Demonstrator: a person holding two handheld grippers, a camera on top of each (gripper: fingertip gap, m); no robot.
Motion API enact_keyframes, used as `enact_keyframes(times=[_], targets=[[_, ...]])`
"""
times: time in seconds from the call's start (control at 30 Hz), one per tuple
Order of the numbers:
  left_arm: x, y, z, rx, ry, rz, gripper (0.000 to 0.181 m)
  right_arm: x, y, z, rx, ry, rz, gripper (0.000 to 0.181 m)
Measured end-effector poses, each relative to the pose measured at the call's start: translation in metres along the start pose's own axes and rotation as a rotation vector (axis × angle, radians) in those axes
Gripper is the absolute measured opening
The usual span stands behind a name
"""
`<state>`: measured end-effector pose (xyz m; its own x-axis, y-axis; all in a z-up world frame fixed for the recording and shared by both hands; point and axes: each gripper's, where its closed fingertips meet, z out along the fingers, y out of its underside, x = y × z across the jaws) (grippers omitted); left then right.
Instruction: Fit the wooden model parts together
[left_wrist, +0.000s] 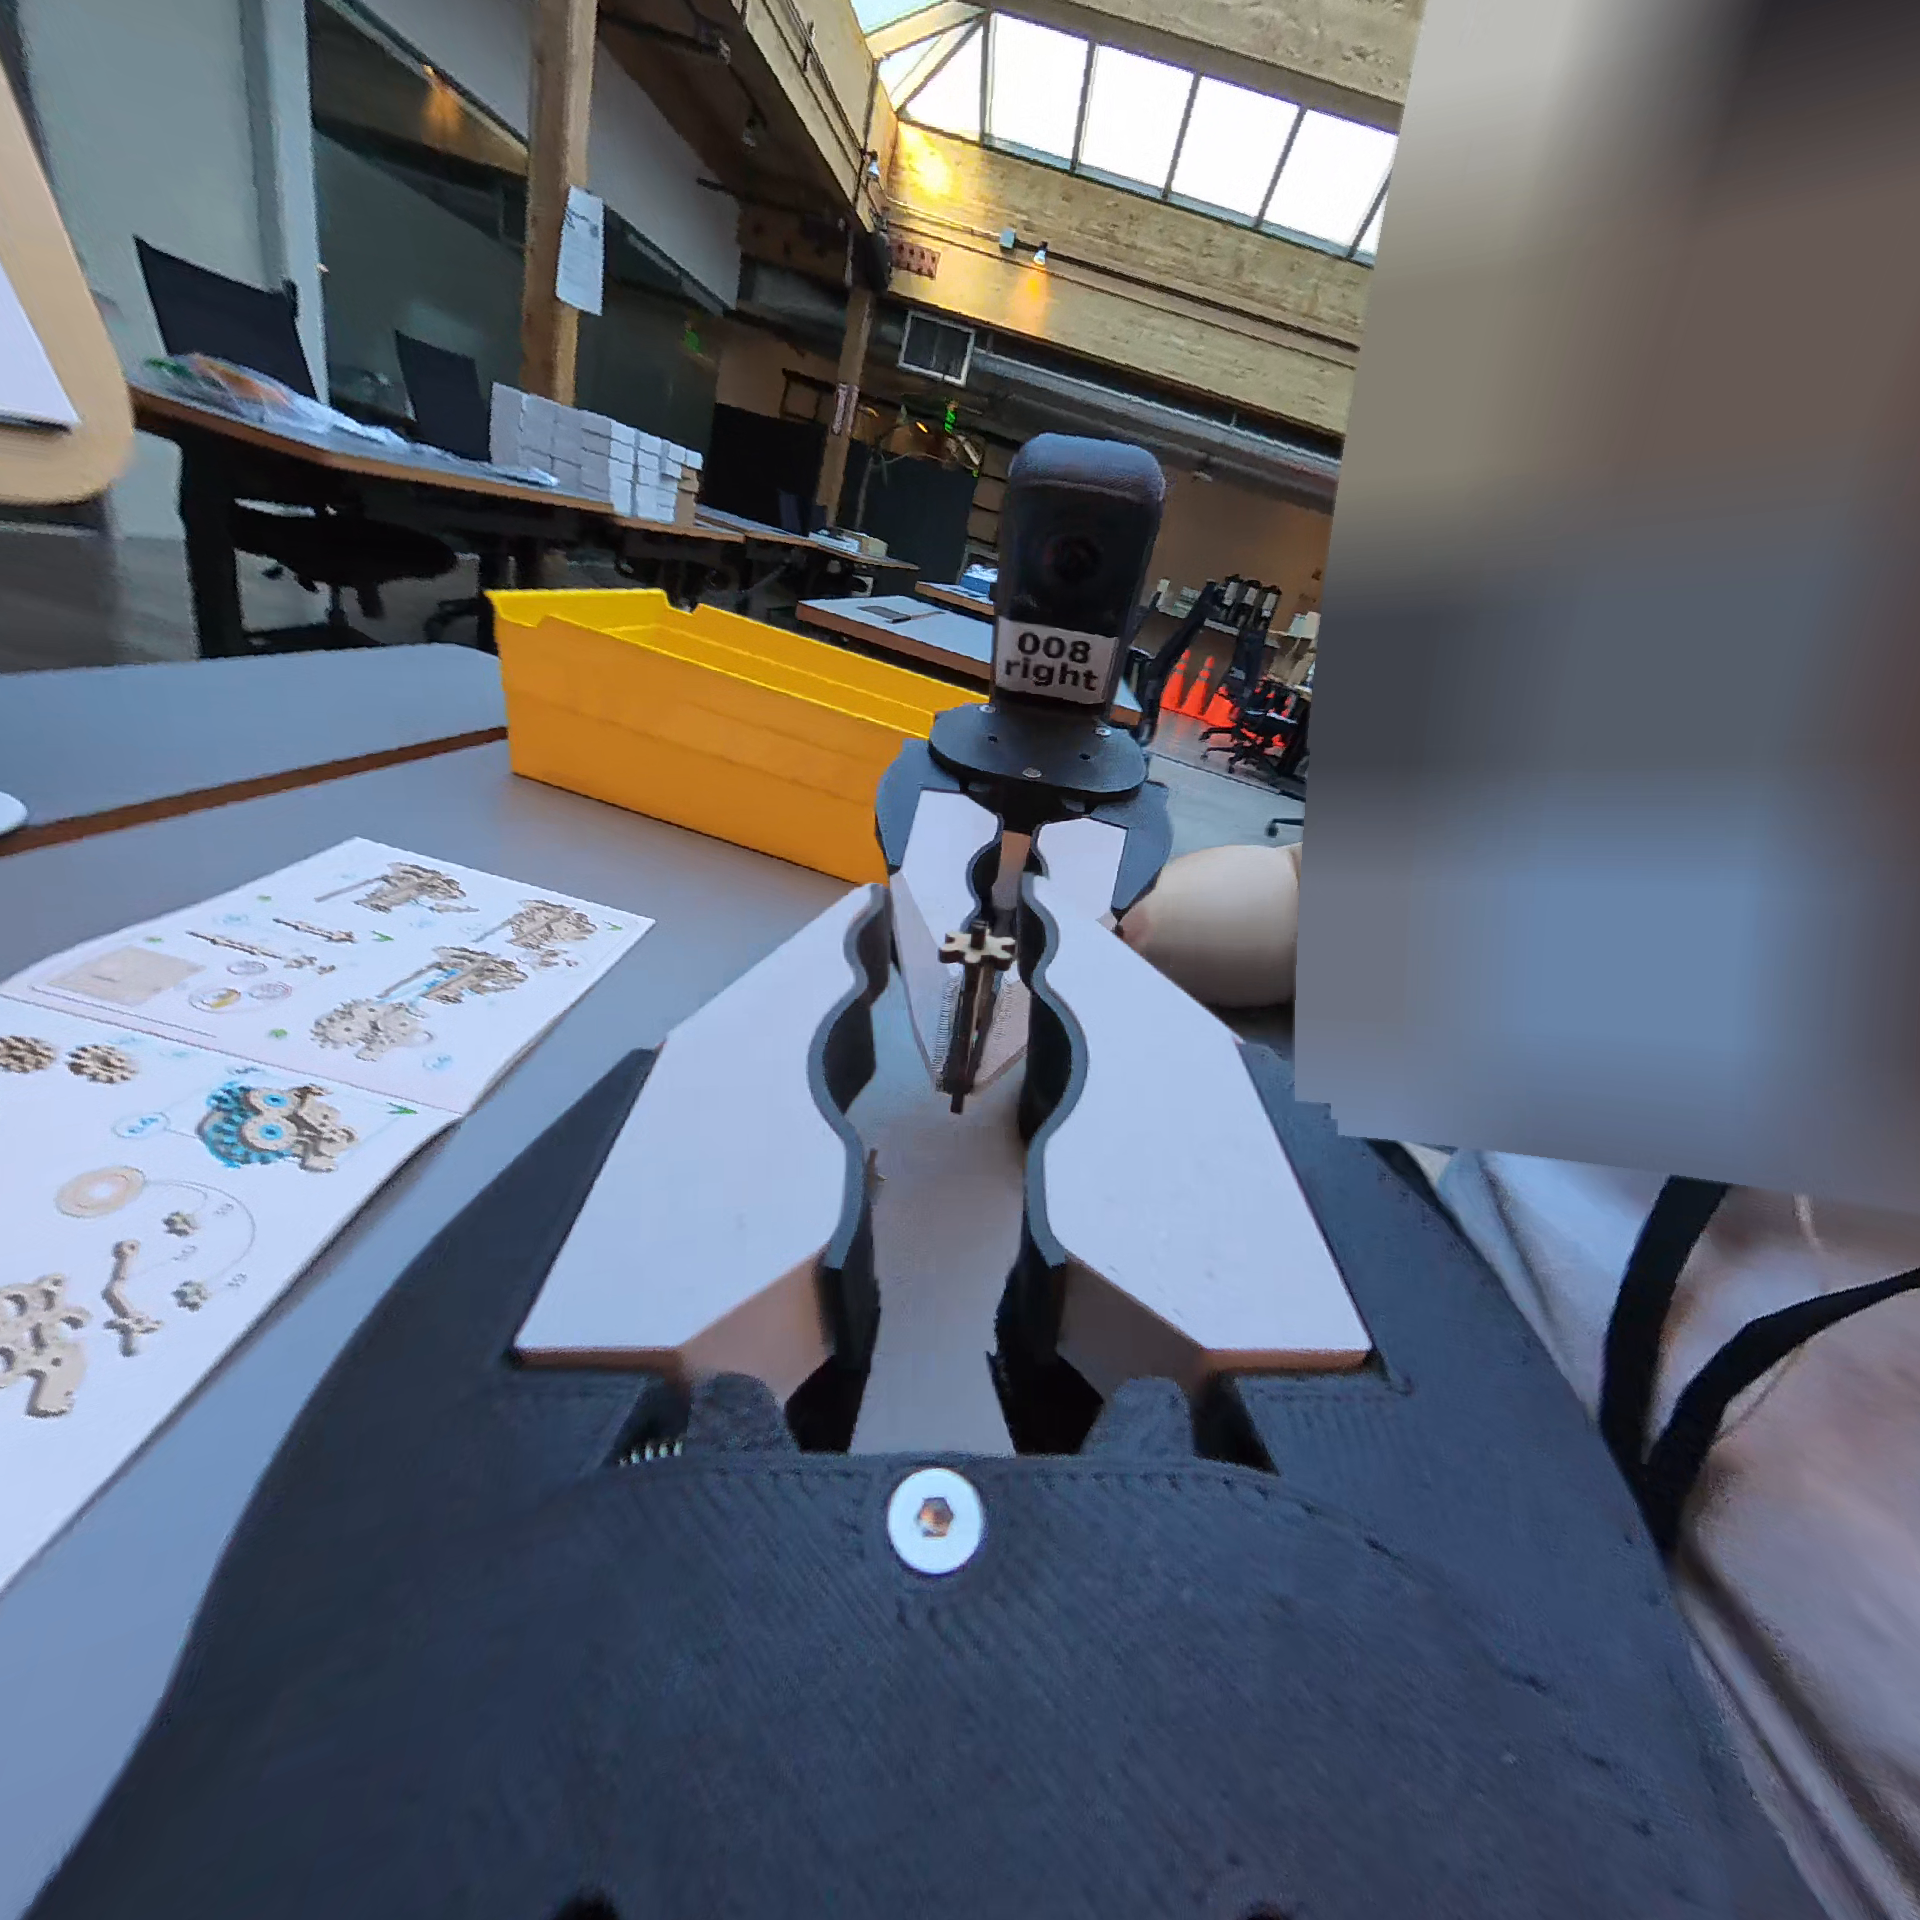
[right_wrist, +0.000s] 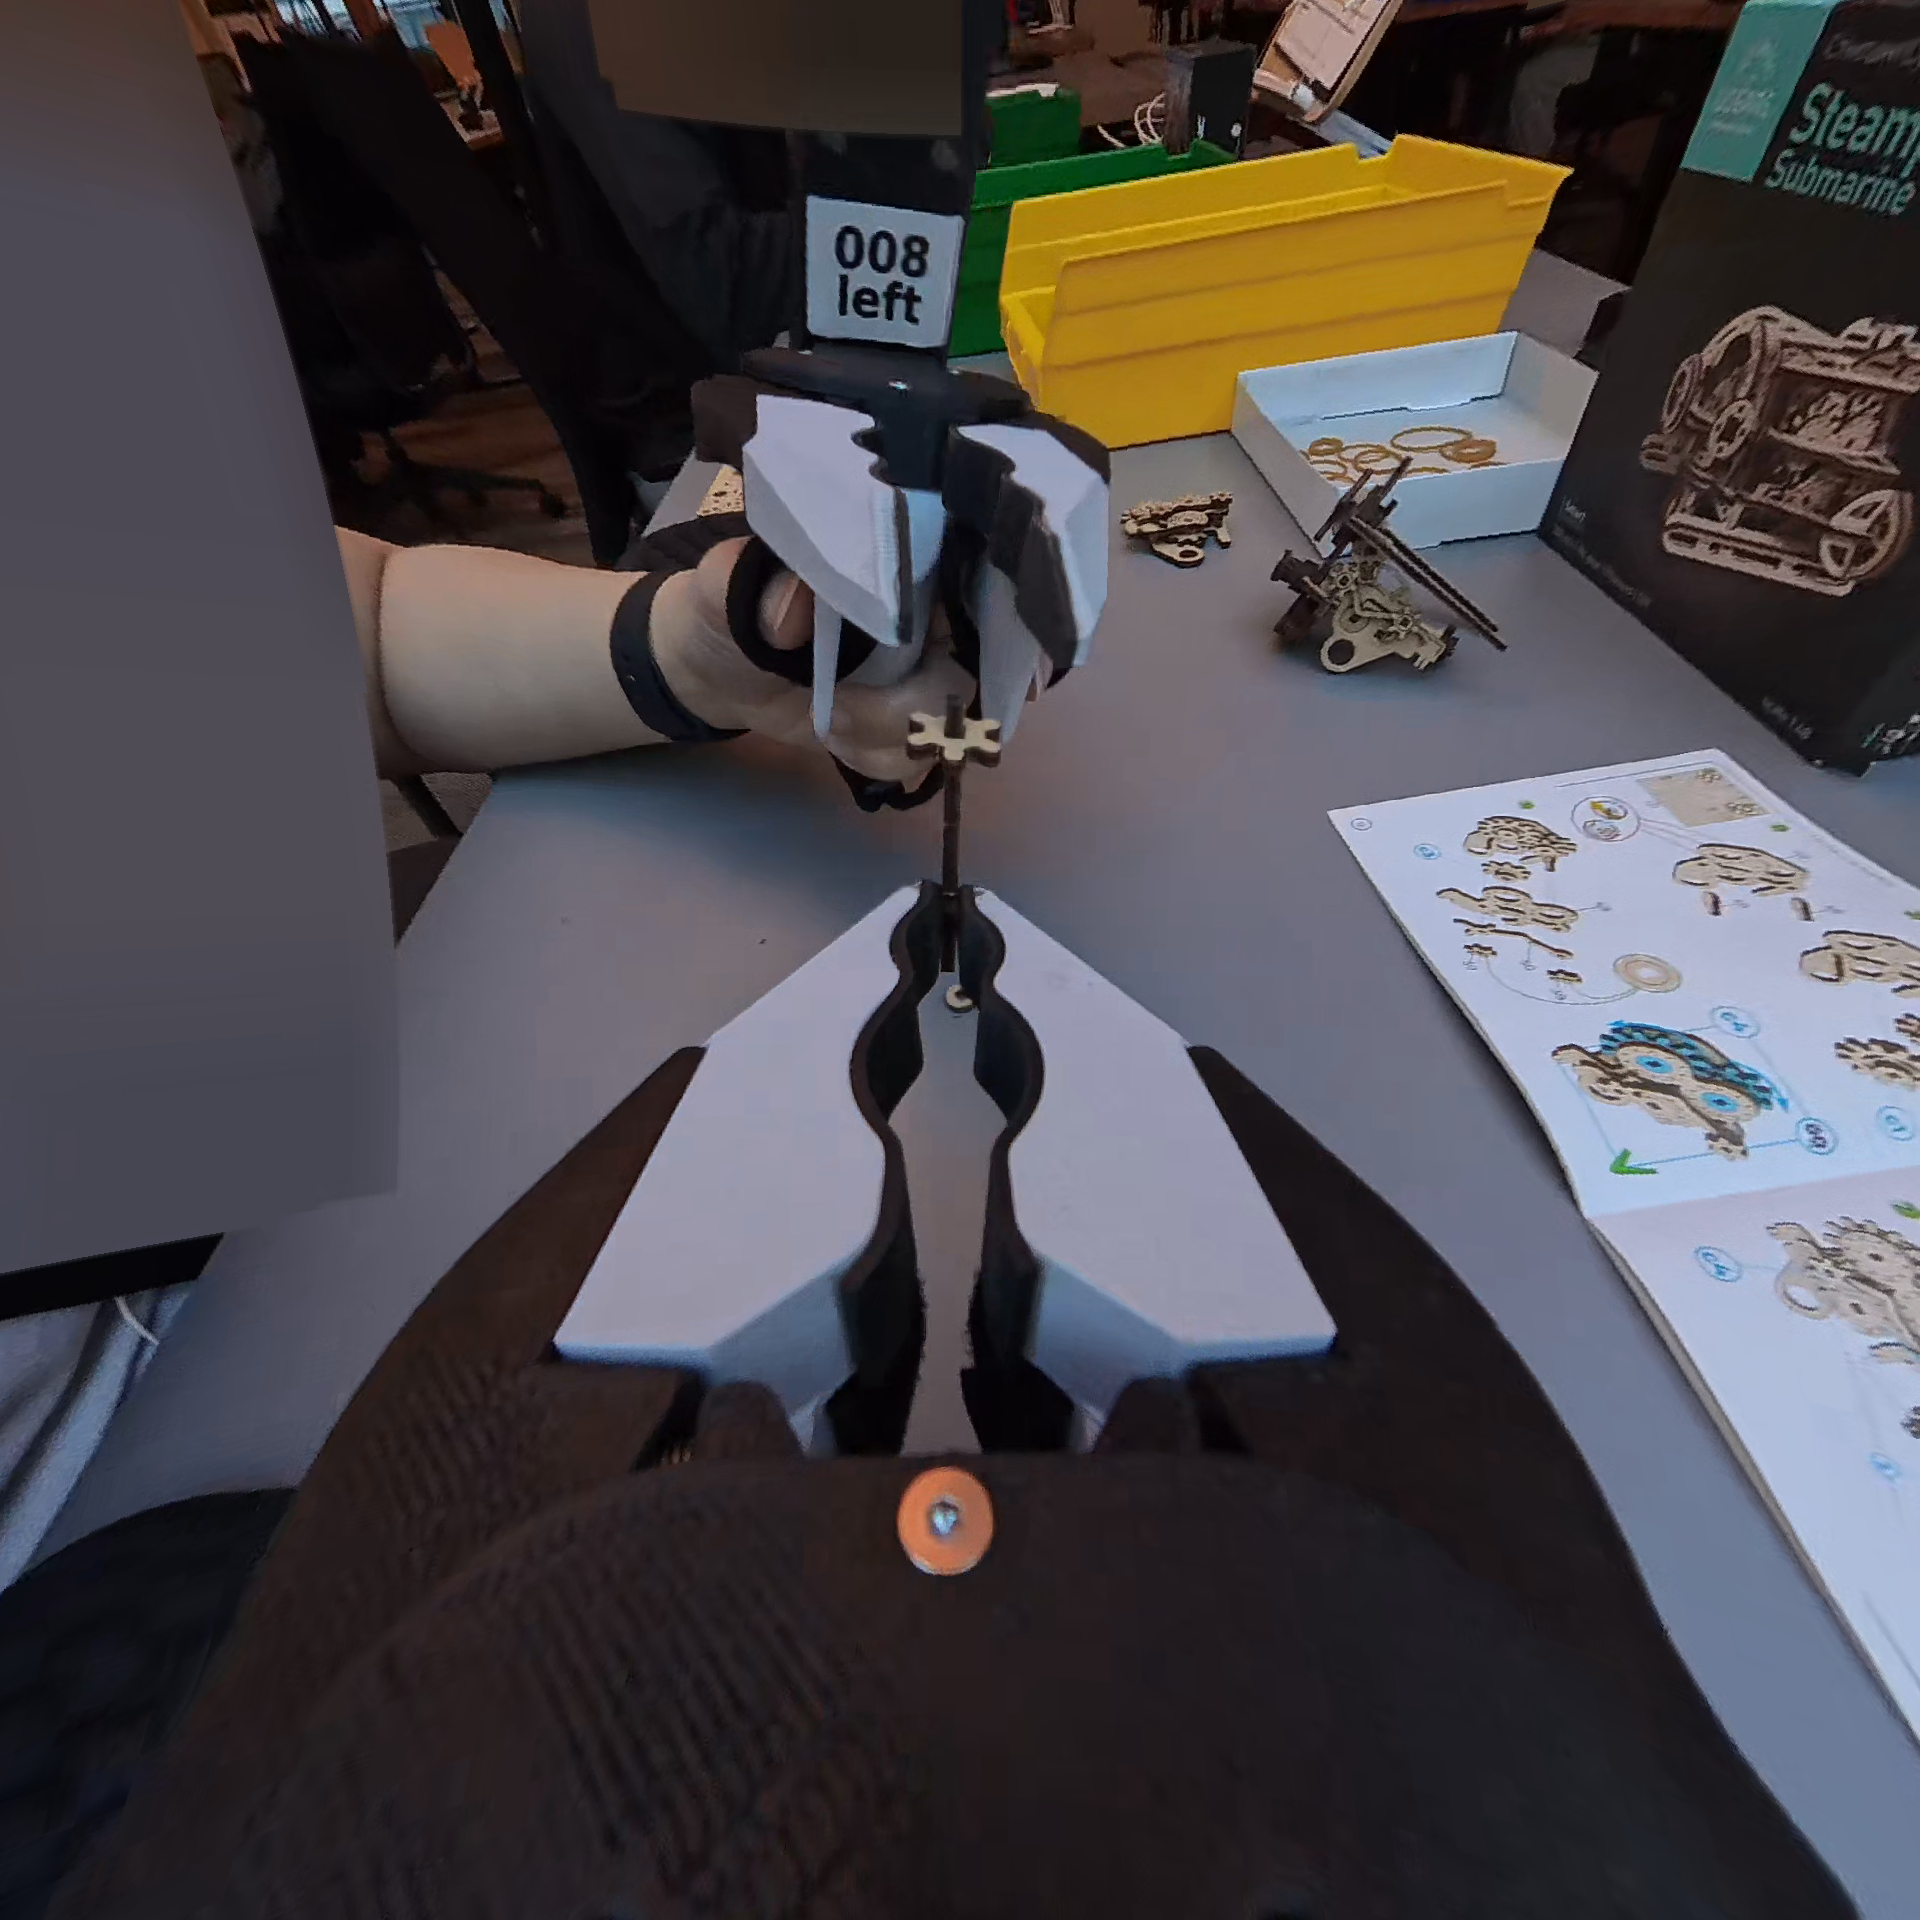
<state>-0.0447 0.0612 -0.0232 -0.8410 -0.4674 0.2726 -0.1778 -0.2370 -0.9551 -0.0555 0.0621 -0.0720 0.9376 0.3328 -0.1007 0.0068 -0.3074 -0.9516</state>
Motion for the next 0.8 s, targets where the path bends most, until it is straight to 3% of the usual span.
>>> enact_keyframes(times=[0.17,0.3,0.53,0.7,0.8], targets=[[0.005,0.005,-0.001,-0.063,-0.033,0.192,0.02,0.001,0.002,-0.002,-0.047,0.071,-0.133,0.001],[0.013,0.015,0.003,-0.114,-0.011,0.268,0.009,-0.001,0.004,0.0,-0.071,0.1,-0.205,0.001],[0.018,0.009,0.002,-0.052,-0.031,0.35,0.005,-0.005,-0.007,-0.004,0.013,0.108,-0.22,0.0],[0.019,0.005,0.003,-0.001,-0.02,0.283,0.005,-0.007,-0.008,-0.002,0.038,0.089,-0.177,0.0],[0.016,-0.003,0.002,0.041,0.006,0.134,0.03,-0.004,-0.011,-0.005,0.063,0.075,-0.127,0.0]])
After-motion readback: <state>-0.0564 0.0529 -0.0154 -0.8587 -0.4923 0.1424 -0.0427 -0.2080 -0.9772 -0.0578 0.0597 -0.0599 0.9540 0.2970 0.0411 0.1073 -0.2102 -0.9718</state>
